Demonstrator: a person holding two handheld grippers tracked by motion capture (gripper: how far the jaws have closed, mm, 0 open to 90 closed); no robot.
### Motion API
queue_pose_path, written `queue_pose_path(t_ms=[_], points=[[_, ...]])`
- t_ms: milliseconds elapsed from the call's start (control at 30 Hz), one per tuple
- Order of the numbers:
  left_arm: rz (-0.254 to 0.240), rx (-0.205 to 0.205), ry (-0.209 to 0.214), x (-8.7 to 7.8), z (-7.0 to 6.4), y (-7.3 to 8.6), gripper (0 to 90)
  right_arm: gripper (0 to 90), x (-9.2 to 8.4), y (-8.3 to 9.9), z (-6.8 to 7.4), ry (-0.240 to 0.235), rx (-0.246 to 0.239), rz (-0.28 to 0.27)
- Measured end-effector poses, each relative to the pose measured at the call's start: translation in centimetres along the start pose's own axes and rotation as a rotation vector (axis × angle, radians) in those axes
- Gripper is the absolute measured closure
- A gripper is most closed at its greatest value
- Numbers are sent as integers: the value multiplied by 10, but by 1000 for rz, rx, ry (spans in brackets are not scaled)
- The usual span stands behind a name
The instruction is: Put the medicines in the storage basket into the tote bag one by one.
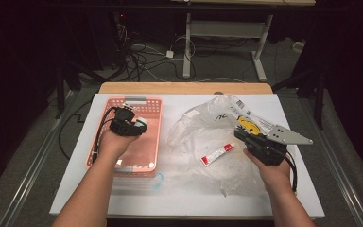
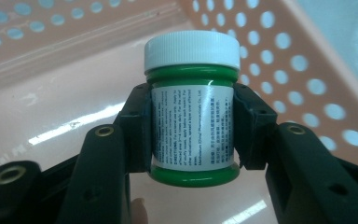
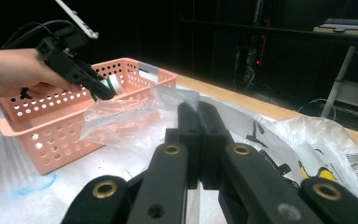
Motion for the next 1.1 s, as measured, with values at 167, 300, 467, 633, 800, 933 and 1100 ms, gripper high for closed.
queue_pose_path(t_ms=[167, 300, 467, 633, 800, 933, 1100], points=[[-61, 19, 4, -16, -12, 5, 539, 900, 0, 0, 1, -3, -1, -1], [-103, 36, 12, -28, -22, 11, 538, 900, 0, 0, 1, -3, 0, -1], [-134, 66, 5, -38, -34, 18, 538, 900, 0, 0, 2, -5, -1, 0], [-174, 81, 1, -46, -43, 25, 539, 900, 0, 0, 2, -5, -2, 0], [-200, 98, -2, -50, -52, 32, 538, 900, 0, 0, 2, -5, -3, 2], [-219, 107, -8, -51, -60, 37, 538, 900, 0, 0, 2, -7, -4, 2], [-249, 119, 11, -55, -70, 43, 538, 900, 1, 1, 3, -8, -2, 2]])
Point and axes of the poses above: each handheld gripper's, and its own axes: x roughly forward along the jaws, y roughly out of its underside, z roughly to its left, the point moved 3 cm from there along x, roughly forward along the jaws, and after that the axes turned 11 degrees about x, right-handed, at the moved point
